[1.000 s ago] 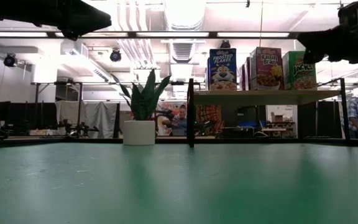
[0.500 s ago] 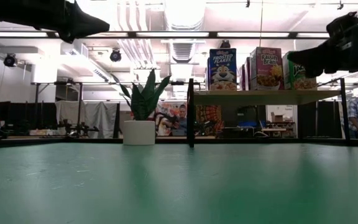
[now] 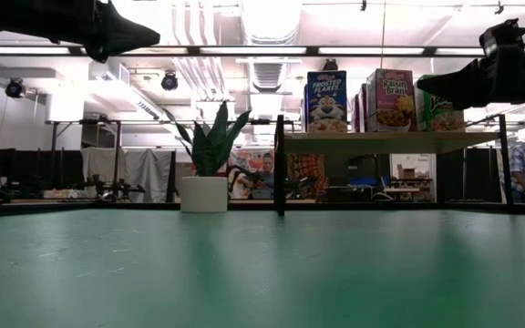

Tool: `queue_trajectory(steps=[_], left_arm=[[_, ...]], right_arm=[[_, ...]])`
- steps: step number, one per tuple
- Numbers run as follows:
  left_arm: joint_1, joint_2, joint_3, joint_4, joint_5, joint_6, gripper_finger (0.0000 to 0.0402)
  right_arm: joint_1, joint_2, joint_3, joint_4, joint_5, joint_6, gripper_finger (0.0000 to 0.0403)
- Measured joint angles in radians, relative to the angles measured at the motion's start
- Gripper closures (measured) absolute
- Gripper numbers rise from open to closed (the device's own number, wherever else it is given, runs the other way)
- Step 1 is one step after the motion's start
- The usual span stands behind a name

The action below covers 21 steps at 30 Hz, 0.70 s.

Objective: Stack cereal on shelf
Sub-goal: Adjust the pink cereal box on the shelf

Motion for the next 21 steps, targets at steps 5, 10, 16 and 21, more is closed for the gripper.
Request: queue_trajectory(steps=[5,10,16,21], left_arm=[[0.005,0.0,0.0,0.011,-0.005,0.0,0.0364],[0.008,-0.001,0.0,0.015,-0.008,0.0,0.0364],[0.008,-0.002,0.0,0.018,-0.008,0.0,0.0364],[0.008,-0.002,0.0,0.018,-0.008,0.001,0.0364]], right_arm=[[0.01,0.031,0.012,0.024,0.052,-0.042,0.0394],[0.011,0.126,0.063,0.023,0.073,-0.099,0.0394],[0.011,0.252,0.116,0.019,0.096,-0.179,0.0394],[0.013,0.3,0.153,0.02,0.097,-0.216,0.0394]])
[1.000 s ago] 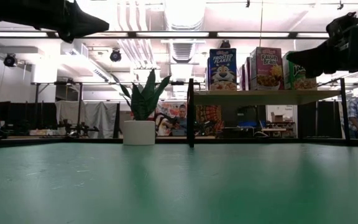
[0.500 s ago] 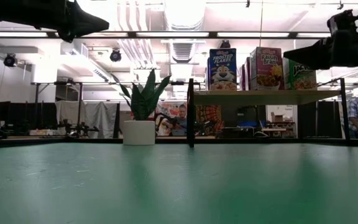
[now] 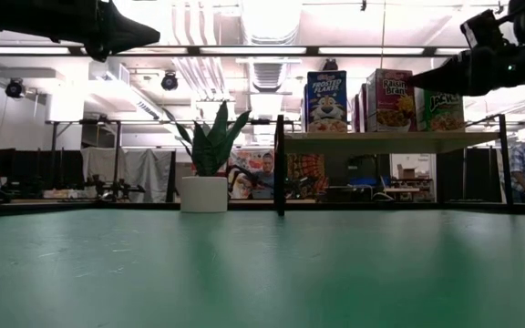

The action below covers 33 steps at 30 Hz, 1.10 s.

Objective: Stack cereal on shelf
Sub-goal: Adjust the pink cereal box on the shelf

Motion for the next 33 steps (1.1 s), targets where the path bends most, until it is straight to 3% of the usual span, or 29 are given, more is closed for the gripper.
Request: queue_trajectory(steps=[11,19,26,33], left_arm=[[0.001,0.0,0.0,0.0,-0.001,0.004,0.0364],[0.001,0.0,0.0,0.008,-0.001,0.004,0.0364],[0.001,0.0,0.0,0.012,-0.001,0.004,0.0364],[0.001,0.0,0.0,0.013,-0.001,0.004,0.0364]], right_arm=[[0.016,0.022,0.042,-0.001,0.008,-0.021,0.0394],[0.081,0.078,0.155,-0.051,0.054,-0.077,0.0394],[0.171,0.153,0.298,-0.205,0.184,-0.137,0.0394],[0.255,0.239,0.335,-0.23,0.377,-0.159,0.0394]])
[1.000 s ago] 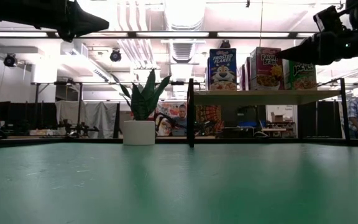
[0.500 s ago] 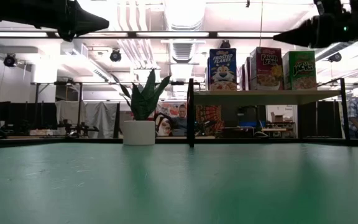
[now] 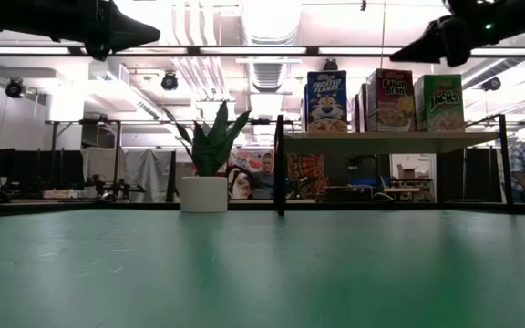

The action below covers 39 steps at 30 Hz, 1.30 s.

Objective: Stack cereal on shelf
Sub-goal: Adjust the pink cereal box on the shelf

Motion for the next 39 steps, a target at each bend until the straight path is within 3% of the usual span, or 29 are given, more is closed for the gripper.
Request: queue_trajectory(steps=[9,39], left_arm=[[0.0,0.0,0.0,0.002,0.0,0.0,0.0364],[0.0,0.0,0.0,0.002,0.001,0.0,0.0364]], right_arm=[[0.057,0.109,0.044,-0.027,0.161,-0.033,0.0394],[0.058,0.109,0.049,0.028,0.225,-0.059,0.0394]])
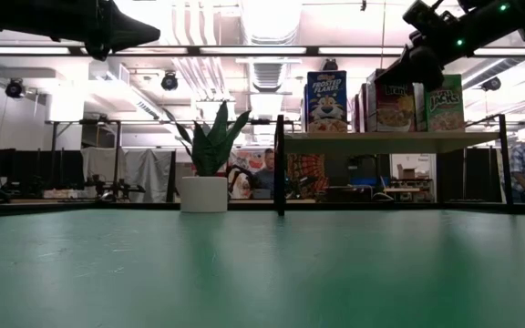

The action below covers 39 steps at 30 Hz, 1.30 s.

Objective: Stack cereal on shelf
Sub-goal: Adjust the pink cereal box on the shelf, then return to Home Position

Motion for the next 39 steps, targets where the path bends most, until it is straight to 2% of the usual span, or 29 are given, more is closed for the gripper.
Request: queue_trajectory(steps=[14,20,30,36,39], left_arm=[[0.0,0.0,0.0,0.0,0.0,0.0,0.0364],[0.0,0.0,0.0,-0.001,0.0,0.0,0.0364],[0.0,0.0,0.0,-0.001,0.0,0.0,0.0364],[0.0,0.0,0.0,-0.006,0.001,0.0,0.0364],[0.0,0.0,0.0,-0.018,0.001,0.001,0.0364]], right_arm=[[0.0,0.039,-0.001,0.042,0.003,-0.019,0.0394],[0.0,0.064,-0.001,0.053,0.048,-0.025,0.0394],[0.0,0.05,0.0,0.052,0.041,-0.013,0.0394],[0.003,-0.028,0.0,-0.018,-0.151,0.062,0.0394],[0.003,-0.104,-0.001,-0.069,-0.208,0.09,0.0394]])
